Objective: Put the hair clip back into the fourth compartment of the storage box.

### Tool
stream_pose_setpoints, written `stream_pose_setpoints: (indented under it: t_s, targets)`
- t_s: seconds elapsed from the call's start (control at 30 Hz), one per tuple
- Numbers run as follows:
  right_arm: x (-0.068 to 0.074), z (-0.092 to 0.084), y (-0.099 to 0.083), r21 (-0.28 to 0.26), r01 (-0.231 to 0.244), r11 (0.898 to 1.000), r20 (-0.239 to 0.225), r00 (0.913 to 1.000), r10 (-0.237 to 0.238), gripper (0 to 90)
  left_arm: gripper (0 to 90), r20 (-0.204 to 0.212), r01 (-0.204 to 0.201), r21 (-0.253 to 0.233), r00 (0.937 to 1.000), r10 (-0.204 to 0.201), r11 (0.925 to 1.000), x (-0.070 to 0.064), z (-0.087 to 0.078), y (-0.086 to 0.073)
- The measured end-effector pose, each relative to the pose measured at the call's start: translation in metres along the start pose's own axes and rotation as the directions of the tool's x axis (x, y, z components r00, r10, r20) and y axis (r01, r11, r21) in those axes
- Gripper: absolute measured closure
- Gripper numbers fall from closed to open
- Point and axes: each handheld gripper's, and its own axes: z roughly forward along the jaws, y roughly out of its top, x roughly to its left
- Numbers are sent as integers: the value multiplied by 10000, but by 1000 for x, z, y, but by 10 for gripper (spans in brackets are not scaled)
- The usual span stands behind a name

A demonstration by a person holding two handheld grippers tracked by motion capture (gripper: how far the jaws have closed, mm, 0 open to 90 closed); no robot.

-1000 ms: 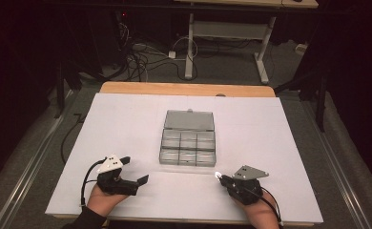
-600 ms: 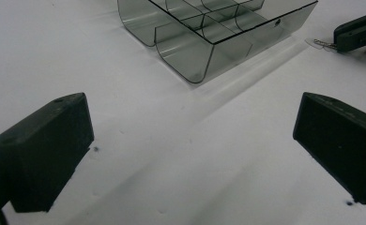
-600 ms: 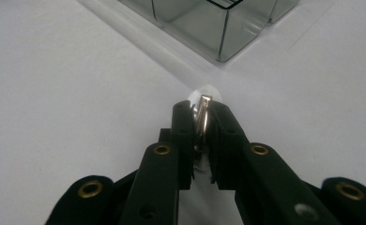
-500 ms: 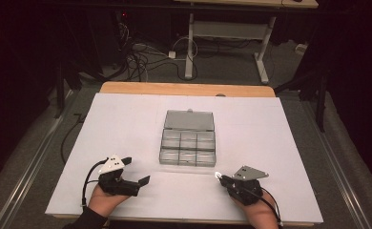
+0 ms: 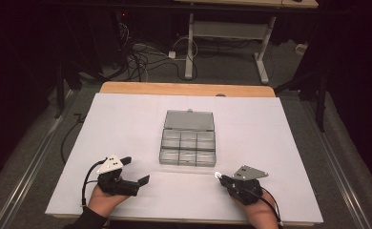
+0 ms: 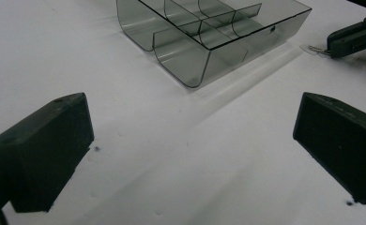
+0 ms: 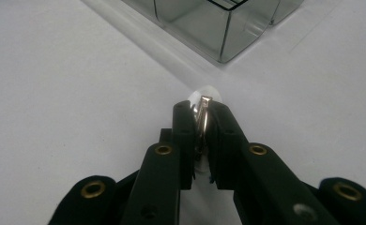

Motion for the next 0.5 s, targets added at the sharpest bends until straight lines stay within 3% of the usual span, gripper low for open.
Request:
stream_pose_setpoints:
  t_s: [0.5]
  targets:
    - [-1,0,2,50,-6,10000,-27,10000,6,846,0,15,-191,79,9998,191,9998,-1,2,0]
